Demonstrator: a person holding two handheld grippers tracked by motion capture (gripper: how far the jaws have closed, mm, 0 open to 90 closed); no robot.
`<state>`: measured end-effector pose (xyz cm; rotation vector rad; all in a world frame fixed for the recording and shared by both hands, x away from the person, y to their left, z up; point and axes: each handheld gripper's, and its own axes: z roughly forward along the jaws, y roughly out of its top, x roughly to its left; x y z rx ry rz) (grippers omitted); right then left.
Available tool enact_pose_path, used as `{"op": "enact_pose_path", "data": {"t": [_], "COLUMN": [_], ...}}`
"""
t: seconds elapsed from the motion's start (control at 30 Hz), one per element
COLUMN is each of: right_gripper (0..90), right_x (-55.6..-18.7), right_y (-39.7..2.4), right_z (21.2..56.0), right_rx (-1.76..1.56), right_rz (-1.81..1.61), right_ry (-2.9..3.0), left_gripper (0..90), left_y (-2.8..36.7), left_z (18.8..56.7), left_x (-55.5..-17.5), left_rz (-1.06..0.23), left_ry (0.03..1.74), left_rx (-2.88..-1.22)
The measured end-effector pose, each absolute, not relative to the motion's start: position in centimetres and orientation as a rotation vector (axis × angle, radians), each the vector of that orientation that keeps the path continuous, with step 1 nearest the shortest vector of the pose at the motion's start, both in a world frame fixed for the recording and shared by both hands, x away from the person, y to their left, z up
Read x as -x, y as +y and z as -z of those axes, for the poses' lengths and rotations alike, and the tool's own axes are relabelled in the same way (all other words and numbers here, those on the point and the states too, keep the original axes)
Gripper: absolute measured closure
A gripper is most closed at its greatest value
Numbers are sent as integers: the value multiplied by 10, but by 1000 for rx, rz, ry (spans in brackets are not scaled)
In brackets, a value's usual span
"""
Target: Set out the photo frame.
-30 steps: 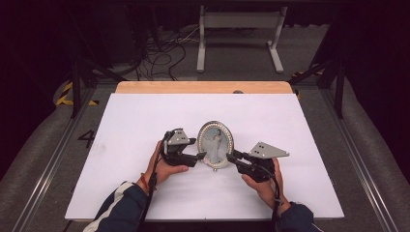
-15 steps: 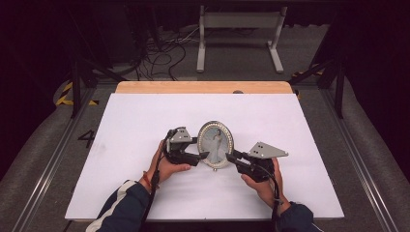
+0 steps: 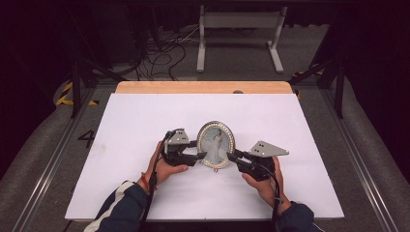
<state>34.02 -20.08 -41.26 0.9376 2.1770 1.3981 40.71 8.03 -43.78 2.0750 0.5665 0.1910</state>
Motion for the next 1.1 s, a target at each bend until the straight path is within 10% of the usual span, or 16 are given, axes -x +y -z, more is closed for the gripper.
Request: {"op": "enact_pose_path", "data": {"t": [1.1], "right_gripper": [721], "right_x": [-352], "right_y": [-198], "right_z": [414], "right_rx": [-965], "right_rz": [-1349], "right_ry": [2120], "left_gripper": [569], "left_y": [88], "left_z": [436], "left_x": [-386], "left_rz": [-241], "left_ry": [505], "left_rx": [-2143]}}
